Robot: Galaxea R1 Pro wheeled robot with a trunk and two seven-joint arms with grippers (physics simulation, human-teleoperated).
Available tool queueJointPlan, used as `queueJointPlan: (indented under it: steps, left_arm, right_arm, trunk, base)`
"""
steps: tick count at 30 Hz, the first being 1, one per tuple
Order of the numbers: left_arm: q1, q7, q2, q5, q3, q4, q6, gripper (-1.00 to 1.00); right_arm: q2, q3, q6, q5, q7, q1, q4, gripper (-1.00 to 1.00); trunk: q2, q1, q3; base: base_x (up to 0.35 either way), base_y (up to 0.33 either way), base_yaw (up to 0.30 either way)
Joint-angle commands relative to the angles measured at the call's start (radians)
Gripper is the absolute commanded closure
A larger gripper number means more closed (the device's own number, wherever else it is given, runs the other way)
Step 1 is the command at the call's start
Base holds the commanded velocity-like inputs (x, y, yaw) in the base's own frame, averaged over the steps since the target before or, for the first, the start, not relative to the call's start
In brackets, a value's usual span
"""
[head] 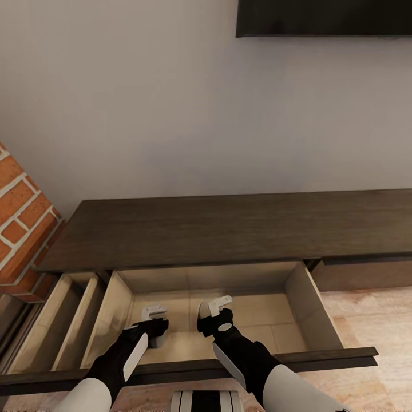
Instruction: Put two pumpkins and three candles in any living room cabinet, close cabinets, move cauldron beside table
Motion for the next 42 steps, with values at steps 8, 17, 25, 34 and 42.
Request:
queueJointPlan:
  steps: [8, 17, 25, 34, 42]
  left_arm:
    - [0.001, 0.000, 0.001, -0.003, 0.001, 0.018, -0.001, 1.00]
    - [0.001, 0.000, 0.001, -0.003, 0.001, 0.017, -0.001, 1.00]
    - [0.001, 0.000, 0.001, -0.003, 0.001, 0.017, -0.001, -1.00]
    - [0.001, -0.001, 0.002, -0.001, 0.002, 0.016, -0.003, -1.00]
    - [0.001, -0.002, 0.002, -0.001, 0.003, 0.015, -0.004, -1.00]
  right_arm:
    - [0.000, 0.000, -0.001, 0.002, 0.001, 0.000, -0.001, 1.00]
    - [0.000, 0.000, -0.001, 0.003, 0.003, 0.000, -0.001, 1.00]
    - [0.000, 0.000, -0.002, 0.004, 0.003, 0.000, -0.001, 1.00]
    - [0.000, 0.000, -0.002, 0.003, 0.003, 0.000, -0.001, 1.00]
    - [0.000, 0.000, -0.001, 0.001, 0.002, 0.000, -0.001, 1.00]
  trunk:
    - [0.000, 0.000, -0.007]
    - [0.000, 0.000, -0.007]
    - [0.000, 0.000, -0.007]
    - [0.000, 0.000, -0.007]
    - [0.000, 0.000, -0.007]
  base:
    - [0.000, 0.000, 0.000]
    - [0.000, 0.000, 0.000]
    - [0.000, 0.000, 0.000]
    - [0.000, 0.000, 0.000]
    - [0.000, 0.000, 0.000]
